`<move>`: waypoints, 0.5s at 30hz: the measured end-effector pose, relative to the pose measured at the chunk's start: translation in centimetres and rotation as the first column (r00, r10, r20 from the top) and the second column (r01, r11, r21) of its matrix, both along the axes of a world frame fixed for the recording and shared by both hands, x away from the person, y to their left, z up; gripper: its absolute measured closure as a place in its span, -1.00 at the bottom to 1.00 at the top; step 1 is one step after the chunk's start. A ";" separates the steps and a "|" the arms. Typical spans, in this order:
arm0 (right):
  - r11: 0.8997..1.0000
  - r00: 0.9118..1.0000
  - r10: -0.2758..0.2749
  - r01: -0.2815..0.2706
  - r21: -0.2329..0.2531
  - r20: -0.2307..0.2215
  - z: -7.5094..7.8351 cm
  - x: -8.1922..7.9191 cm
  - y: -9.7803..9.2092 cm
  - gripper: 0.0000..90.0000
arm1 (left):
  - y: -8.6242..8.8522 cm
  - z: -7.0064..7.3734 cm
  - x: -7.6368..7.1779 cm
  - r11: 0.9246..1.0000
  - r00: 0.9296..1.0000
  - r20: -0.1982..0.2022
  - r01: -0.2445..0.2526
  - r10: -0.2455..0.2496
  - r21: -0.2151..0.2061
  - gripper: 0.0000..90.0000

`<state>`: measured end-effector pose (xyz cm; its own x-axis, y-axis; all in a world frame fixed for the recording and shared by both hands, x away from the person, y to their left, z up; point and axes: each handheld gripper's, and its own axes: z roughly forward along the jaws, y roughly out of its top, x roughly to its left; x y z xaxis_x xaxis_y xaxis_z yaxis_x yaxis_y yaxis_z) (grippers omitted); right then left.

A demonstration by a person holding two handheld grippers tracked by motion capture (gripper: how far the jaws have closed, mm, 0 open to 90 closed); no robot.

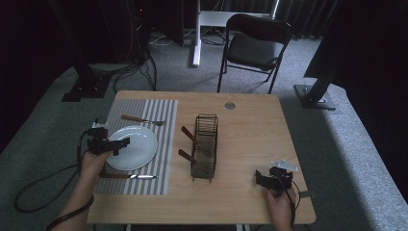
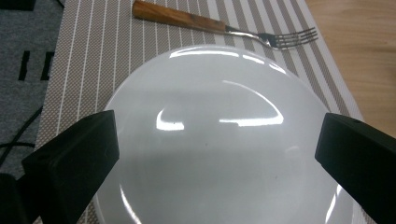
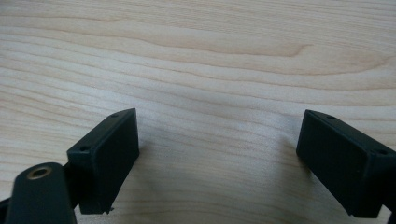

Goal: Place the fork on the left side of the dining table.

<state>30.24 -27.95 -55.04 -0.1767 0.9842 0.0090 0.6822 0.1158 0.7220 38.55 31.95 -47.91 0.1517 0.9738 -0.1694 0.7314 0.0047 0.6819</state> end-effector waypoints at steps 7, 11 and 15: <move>1.000 1.000 0.000 0.000 0.000 0.000 0.0 0.0 0.0 -0.72 | -0.2 -0.3 -1.6 1.000 1.000 0.002 0.015 -0.015 0.022 -1.00; 1.000 1.000 0.000 0.000 0.000 0.000 0.0 0.0 0.0 -0.72 | -0.2 -0.5 -2.6 1.000 1.000 0.010 0.015 -0.015 0.009 -1.00; 1.000 1.000 0.000 0.000 0.000 0.000 0.0 0.0 0.0 -0.72 | 0.0 -0.5 -3.6 1.000 1.000 0.018 0.016 -0.016 -0.012 -1.00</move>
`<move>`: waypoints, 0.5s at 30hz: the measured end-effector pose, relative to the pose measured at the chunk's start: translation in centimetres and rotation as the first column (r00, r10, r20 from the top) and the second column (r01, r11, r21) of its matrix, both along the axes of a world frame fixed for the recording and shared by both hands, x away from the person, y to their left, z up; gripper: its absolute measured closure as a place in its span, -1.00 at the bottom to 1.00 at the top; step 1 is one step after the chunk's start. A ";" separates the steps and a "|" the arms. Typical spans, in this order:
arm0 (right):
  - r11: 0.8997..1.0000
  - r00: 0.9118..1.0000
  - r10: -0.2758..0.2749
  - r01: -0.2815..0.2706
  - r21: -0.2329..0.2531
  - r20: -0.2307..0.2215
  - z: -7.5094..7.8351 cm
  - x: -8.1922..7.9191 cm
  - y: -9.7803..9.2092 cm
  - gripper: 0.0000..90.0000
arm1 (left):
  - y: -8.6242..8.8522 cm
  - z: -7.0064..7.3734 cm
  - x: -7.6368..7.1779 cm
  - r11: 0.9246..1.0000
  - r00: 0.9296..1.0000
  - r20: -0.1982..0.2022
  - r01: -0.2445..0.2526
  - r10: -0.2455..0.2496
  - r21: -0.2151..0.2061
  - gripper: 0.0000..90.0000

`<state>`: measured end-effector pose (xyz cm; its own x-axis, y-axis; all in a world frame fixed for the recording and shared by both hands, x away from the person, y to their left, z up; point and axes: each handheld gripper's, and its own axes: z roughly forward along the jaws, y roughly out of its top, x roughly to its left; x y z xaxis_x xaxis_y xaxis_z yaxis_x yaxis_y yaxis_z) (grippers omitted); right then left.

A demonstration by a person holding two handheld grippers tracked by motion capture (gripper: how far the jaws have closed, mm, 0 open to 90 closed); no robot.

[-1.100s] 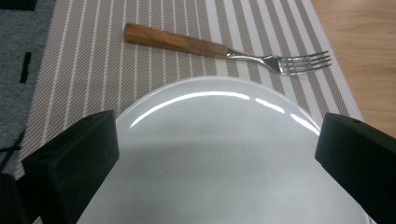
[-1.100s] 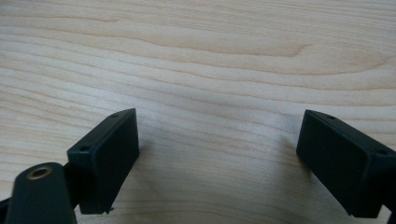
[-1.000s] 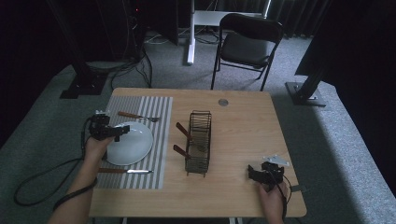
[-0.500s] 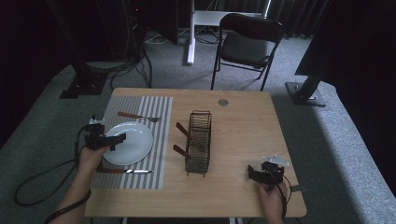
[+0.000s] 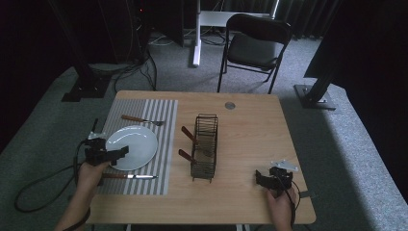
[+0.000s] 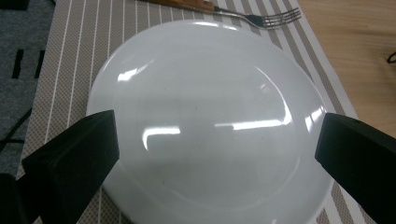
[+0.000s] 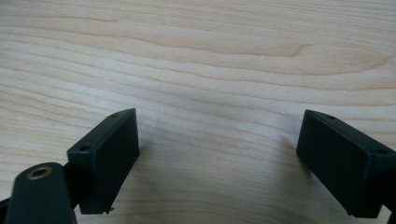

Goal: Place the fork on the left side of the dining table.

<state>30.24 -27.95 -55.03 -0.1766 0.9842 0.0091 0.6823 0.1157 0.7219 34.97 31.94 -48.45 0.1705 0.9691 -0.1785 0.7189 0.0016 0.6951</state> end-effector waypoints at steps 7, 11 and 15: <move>1.000 1.000 0.000 0.000 0.000 0.000 0.0 0.0 0.0 -0.72 | 0.3 -0.2 -1.9 1.000 1.000 0.015 -0.002 0.002 -0.013 -1.00; 1.000 1.000 0.000 0.000 0.000 0.000 0.0 0.0 0.0 -0.72 | 0.5 -0.3 -3.0 1.000 1.000 0.017 -0.002 0.002 -0.017 -1.00; 1.000 1.000 0.000 0.000 0.000 0.000 0.0 0.0 0.0 -0.72 | 0.3 -0.5 -4.3 1.000 1.000 0.022 0.014 -0.014 -0.004 -1.00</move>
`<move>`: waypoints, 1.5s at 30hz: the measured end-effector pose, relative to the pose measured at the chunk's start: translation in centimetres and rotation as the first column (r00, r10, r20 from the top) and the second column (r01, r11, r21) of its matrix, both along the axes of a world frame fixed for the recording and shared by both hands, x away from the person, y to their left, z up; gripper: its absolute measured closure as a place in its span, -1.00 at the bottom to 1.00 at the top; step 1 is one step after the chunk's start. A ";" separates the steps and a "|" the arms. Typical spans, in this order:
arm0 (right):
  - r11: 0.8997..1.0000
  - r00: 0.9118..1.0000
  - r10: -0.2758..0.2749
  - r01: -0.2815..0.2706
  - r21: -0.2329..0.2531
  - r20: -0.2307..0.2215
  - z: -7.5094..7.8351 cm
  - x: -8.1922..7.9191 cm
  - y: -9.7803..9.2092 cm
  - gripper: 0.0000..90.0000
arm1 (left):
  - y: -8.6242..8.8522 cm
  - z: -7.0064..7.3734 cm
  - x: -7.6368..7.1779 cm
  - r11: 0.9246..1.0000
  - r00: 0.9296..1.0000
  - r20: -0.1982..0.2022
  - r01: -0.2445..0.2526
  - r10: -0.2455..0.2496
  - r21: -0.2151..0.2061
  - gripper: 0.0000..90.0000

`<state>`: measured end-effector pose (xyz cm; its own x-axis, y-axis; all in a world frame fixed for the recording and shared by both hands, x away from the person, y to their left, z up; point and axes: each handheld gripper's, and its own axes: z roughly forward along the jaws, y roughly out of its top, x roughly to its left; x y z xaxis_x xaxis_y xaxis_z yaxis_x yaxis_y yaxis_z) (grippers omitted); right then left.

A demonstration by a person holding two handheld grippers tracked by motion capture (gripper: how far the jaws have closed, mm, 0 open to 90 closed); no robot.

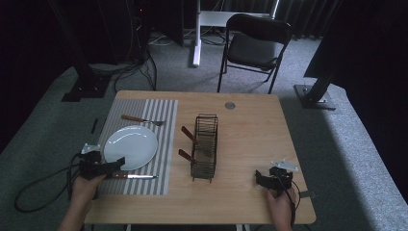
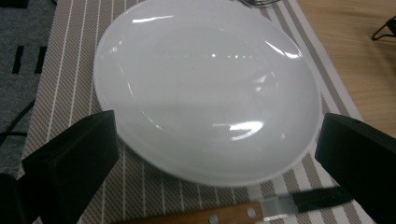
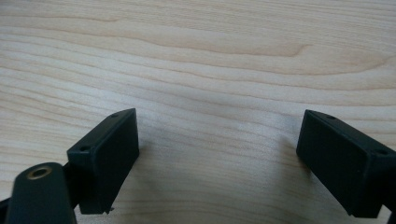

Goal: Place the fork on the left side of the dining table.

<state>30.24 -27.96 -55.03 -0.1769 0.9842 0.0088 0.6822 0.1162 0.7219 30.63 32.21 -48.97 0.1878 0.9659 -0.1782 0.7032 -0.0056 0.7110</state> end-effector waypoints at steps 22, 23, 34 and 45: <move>1.000 1.000 -0.001 0.001 0.001 -0.001 0.0 0.0 0.0 -0.72 | -2.5 -3.2 -5.9 0.997 0.999 0.048 -0.026 0.023 0.070 -1.00; 1.000 1.000 -0.001 0.001 0.001 -0.001 0.0 0.0 0.0 -0.72 | -2.6 -3.3 -6.1 0.996 0.998 0.063 -0.037 0.032 0.080 -1.00; 1.000 1.000 -0.001 0.001 0.001 -0.001 0.0 0.0 0.0 -0.72 | -3.3 -5.3 -6.3 0.983 0.996 0.048 -0.085 0.078 0.163 -1.00; 1.000 1.000 0.000 0.000 0.001 -0.001 0.0 0.0 0.0 -0.72 | -2.9 -5.7 -5.7 0.969 0.987 -0.011 -0.155 0.160 0.193 -1.00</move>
